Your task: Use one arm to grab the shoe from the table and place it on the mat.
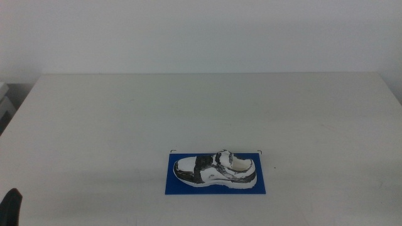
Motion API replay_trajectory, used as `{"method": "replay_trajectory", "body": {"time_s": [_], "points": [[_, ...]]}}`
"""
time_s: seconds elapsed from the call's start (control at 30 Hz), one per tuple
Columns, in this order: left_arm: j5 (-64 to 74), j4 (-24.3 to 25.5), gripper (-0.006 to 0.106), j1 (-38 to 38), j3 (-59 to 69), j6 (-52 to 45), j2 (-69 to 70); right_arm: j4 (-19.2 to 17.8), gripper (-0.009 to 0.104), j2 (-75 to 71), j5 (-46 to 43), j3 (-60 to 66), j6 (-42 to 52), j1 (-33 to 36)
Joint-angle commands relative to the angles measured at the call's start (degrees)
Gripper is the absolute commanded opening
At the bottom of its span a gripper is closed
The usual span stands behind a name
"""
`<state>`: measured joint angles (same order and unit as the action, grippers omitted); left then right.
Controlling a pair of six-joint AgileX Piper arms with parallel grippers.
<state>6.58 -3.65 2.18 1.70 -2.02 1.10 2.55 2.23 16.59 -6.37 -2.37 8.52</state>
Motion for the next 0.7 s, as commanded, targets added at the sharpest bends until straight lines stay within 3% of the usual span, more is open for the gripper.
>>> {"method": "replay_trajectory", "body": {"time_s": [0.0,0.37,0.67], "points": [[-4.63,-0.74,0.094,-0.29,0.29,0.70,0.42,-0.70,0.087,-1.55,-4.64,0.07,0.27,-0.33],[-4.63,-0.74,0.094,-0.29,0.29,0.70,0.37,-0.70,0.087,-4.34,-4.90,8.39,0.27,-0.33],[-4.63,-0.74,0.094,-0.29,0.29,0.70,0.37,-0.84,0.087,-4.34,-3.06,8.28,0.27,-0.33]]}}
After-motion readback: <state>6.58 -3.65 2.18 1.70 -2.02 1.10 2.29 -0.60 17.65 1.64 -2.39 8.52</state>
